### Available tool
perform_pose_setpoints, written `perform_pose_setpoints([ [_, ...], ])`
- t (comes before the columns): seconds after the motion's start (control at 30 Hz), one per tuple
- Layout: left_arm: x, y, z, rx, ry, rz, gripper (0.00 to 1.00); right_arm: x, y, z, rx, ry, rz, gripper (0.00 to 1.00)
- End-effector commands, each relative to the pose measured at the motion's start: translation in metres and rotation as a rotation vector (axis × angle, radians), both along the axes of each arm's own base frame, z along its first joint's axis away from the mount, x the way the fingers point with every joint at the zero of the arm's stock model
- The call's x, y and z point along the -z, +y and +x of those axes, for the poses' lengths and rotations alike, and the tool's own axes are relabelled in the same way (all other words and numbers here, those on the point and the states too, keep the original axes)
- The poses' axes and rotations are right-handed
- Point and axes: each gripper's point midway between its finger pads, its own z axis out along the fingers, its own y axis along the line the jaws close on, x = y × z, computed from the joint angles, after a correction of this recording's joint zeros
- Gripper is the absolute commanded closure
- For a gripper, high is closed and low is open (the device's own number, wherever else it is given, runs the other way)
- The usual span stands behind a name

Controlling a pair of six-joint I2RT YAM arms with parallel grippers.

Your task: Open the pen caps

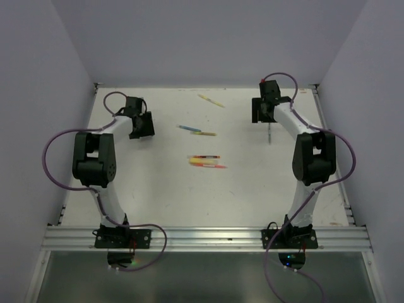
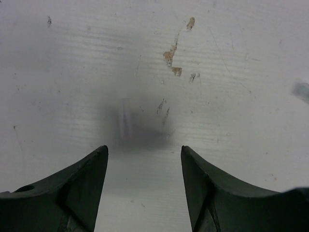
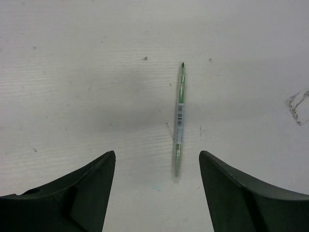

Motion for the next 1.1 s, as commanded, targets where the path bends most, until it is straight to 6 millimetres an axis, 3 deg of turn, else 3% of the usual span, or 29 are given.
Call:
perform_pose_setpoints([
  [0.0,-0.045,-0.006,0.009,-0.012,-0.133,-0.043,0.35,-0.046,0.026,-0.003,-0.066,-0.110,-0.026,0.25],
  [0.03,-0.057,-0.006,0.011,-0.017,-0.165,-0.050,0.34,-0.051,0.033,-0.005,-0.092,-0.117,-0.034,0.25],
  [0.2,-0.076,0.009,-0.002,-0.092,-0.199,-0.001,0.30,-0.044,0.099,-0.026,-0.261,-0.068,0.015,0.25],
  [0.27,-0.092,0.015,-0.011,-0.145,-0.230,0.003,0.30,-0.036,0.123,-0.040,-0.329,-0.048,0.042,0.26],
  [0.3,-0.087,0.017,-0.021,-0.162,-0.219,0.007,0.30,-0.033,0.133,-0.045,-0.361,-0.042,0.060,0.27],
  [0.33,-0.101,0.017,-0.026,-0.174,-0.259,-0.004,0.30,-0.032,0.143,-0.048,-0.406,-0.045,0.075,0.28],
  [0.4,-0.107,0.009,-0.041,-0.176,-0.295,-0.072,0.29,-0.024,0.166,-0.057,-0.505,-0.025,0.147,0.29],
  [0.47,-0.108,-0.003,-0.052,-0.154,-0.316,-0.149,0.29,-0.021,0.174,-0.055,-0.540,-0.021,0.169,0.28],
  [0.5,-0.118,-0.014,-0.057,-0.119,-0.347,-0.208,0.29,-0.021,0.176,-0.049,-0.551,-0.039,0.163,0.28],
  [0.57,-0.113,-0.035,-0.069,-0.058,-0.361,-0.320,0.30,-0.027,0.189,-0.041,-0.621,-0.050,0.181,0.27],
  [0.6,-0.114,-0.039,-0.075,-0.043,-0.378,-0.345,0.30,-0.012,0.191,-0.038,-0.652,-0.015,0.162,0.27],
  [0.67,-0.115,-0.046,-0.080,-0.028,-0.379,-0.386,0.30,-0.019,0.201,-0.026,-0.709,-0.029,0.156,0.28],
  [0.7,-0.119,-0.053,-0.083,0.003,-0.388,-0.420,0.30,-0.003,0.203,-0.025,-0.752,0.011,0.143,0.29],
  [0.83,-0.122,-0.061,-0.091,0.029,-0.401,-0.469,0.30,0.001,0.213,-0.014,-0.804,0.010,0.139,0.30],
  [0.97,-0.118,-0.064,-0.099,0.026,-0.408,-0.498,0.31,0.006,0.218,-0.037,-0.815,0.037,0.172,0.35],
  [1.07,-0.116,-0.068,-0.101,0.035,-0.397,-0.521,0.32,-0.005,0.225,-0.064,-0.789,-0.014,0.170,0.35],
])
